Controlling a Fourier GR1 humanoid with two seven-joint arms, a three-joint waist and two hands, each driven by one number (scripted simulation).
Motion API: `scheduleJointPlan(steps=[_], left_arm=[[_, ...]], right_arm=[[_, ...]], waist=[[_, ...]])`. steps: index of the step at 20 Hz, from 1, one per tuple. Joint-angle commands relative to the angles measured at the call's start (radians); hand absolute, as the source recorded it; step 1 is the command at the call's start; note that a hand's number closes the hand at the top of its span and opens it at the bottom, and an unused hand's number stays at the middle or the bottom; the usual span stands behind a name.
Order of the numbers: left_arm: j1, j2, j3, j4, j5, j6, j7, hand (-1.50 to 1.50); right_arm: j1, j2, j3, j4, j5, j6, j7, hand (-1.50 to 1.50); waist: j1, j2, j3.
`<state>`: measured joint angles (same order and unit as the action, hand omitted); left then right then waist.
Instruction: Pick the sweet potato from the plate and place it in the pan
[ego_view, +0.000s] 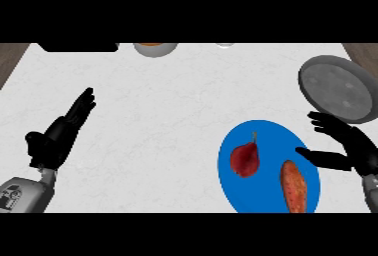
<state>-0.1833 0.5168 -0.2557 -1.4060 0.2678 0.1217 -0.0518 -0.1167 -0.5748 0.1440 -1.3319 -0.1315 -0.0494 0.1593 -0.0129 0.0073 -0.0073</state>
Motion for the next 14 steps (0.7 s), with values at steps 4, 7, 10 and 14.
scheduleJointPlan(steps=[4, 7, 10, 14], left_arm=[[-0.02, -0.045, -0.045, -0.091, -0.024, 0.037, 0.156, 0.0], [-0.002, -0.03, -0.025, -0.203, -0.056, 0.043, 0.242, 0.0], [0.065, -0.035, -0.051, -0.186, -0.067, 0.043, 0.163, 0.0], [0.032, -0.058, -0.044, -0.141, -0.064, 0.025, 0.169, 0.0]], right_arm=[[0.234, 0.059, -0.049, -0.08, 0.126, -0.291, -0.041, -1.5], [0.271, -0.003, -0.034, -0.113, 0.127, -0.148, -0.004, -1.5], [0.283, -0.108, 0.056, -0.224, 0.2, -0.09, 0.186, -1.5], [0.184, -0.2, 0.085, -0.265, 0.239, 0.025, 0.37, -1.5]], waist=[[-0.009, -0.013, 0.007], [0.009, -0.01, 0.007], [0.012, -0.012, 0.005], [0.019, -0.007, 0.005]])
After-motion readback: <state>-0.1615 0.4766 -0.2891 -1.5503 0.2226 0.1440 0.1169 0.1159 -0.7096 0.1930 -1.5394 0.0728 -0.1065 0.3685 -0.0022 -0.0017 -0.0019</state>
